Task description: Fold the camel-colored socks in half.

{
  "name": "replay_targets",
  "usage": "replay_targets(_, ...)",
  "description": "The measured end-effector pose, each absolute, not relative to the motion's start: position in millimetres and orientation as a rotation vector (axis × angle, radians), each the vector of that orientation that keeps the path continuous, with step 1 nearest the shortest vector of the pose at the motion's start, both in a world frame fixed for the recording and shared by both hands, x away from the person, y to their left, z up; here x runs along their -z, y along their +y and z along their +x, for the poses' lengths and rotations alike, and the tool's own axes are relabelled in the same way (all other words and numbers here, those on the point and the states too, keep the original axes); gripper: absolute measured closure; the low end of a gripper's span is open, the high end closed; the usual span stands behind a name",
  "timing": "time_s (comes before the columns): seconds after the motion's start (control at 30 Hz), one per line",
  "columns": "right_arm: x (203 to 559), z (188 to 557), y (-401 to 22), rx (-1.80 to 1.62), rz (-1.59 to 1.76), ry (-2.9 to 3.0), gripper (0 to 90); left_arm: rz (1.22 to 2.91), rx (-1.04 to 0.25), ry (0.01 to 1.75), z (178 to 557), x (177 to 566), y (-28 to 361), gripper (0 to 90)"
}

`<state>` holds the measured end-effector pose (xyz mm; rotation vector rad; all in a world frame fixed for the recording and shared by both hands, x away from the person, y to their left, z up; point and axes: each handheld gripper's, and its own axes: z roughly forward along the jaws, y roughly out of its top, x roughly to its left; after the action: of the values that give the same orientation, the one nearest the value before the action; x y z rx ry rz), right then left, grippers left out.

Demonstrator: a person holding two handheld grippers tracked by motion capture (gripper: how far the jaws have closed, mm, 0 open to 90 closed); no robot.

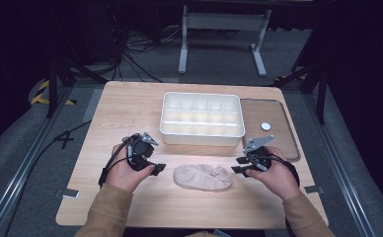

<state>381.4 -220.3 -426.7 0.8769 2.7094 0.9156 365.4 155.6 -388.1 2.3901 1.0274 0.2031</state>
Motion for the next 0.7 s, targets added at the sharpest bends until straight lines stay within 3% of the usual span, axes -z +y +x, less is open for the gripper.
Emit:
replay_targets(0.1,427.4,381.4,-220.7,-0.89,0.913,2.703,54.7,2.384,-0.219,1.057,366.2,387.8,154.1,26.1)
replay_targets(0.2,426.1,380.9,-219.6,-0.921,0.905,2.667,52.4,2.396,-0.23,1.085,366.6,388.1,151.1,25.4)
replay_targets(0.33,422.0,377.1,-214.3,-1.011,0.894,2.642,48.1,2.39,-0.218,1.105,365.9,386.9,149.8,35.0)
replay_targets(0.43,420.1,373.7,-208.6,-1.041,0.864,2.64,48.0,2.376,-0.128,1.003,363.7,385.0,147.8,43.7)
replay_targets(0.57,421.9,372.0,-202.3,-1.065,0.845,2.669,55.2,2.396,-0.218,0.912,357.1,380.7,143.1,46.6)
replay_targets(0.63,422.8,371.9,-202.0,-1.058,0.852,2.679,58.9,2.384,-0.215,0.9,356.5,379.8,142.6,47.4)
replay_targets(0.7,425.0,370.4,-200.2,-1.039,0.878,2.704,65.0,2.34,-0.116,0.891,358.0,377.4,142.7,46.8)
